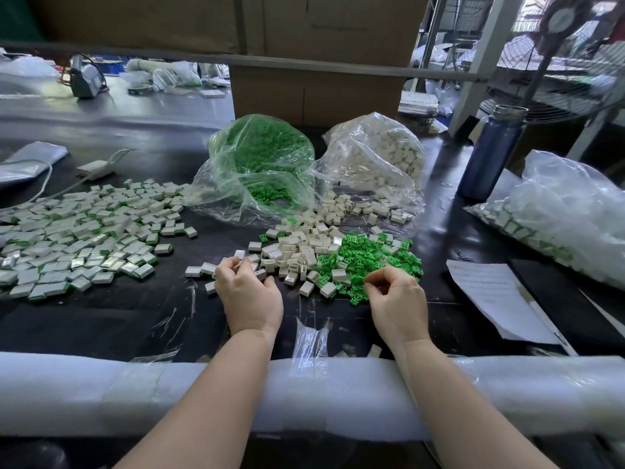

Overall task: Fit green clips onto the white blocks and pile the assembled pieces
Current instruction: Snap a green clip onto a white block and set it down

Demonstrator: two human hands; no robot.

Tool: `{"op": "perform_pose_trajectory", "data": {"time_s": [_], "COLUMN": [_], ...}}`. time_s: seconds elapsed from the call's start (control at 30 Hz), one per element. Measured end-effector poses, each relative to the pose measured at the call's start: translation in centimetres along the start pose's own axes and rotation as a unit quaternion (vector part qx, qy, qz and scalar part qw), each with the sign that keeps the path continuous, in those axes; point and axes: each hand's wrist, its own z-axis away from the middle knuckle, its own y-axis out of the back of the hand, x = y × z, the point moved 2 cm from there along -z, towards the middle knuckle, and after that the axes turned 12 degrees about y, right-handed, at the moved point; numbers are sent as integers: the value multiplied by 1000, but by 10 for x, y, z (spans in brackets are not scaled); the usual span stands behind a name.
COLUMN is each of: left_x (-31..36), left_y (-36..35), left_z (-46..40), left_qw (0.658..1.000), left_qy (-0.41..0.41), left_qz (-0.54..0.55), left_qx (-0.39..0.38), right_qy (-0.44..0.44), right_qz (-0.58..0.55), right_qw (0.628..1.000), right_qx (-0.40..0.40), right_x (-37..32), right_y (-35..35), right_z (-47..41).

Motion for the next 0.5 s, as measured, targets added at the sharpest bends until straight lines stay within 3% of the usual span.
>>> {"op": "perform_pose_trajectory", "data": {"time_s": [0.17, 0.27, 0.5], "left_x": [4, 6, 5], "left_y": [-1, -6, -14], "left_z": [6, 12, 12], "left_qw": [996, 987, 973], "left_qy": [-79, -131, -146], "left_qz": [-45, -87, -165], "left_qx": [16, -17, -72], "right_qy": [7, -3, 31], "right_qz": [86, 127, 178], "right_qw": [995, 990, 981], "right_qx": [-47, -61, -75], "right_x": [-1, -2, -4], "right_y": [-3, -4, -5], "right_z": [1, 1, 2]}}
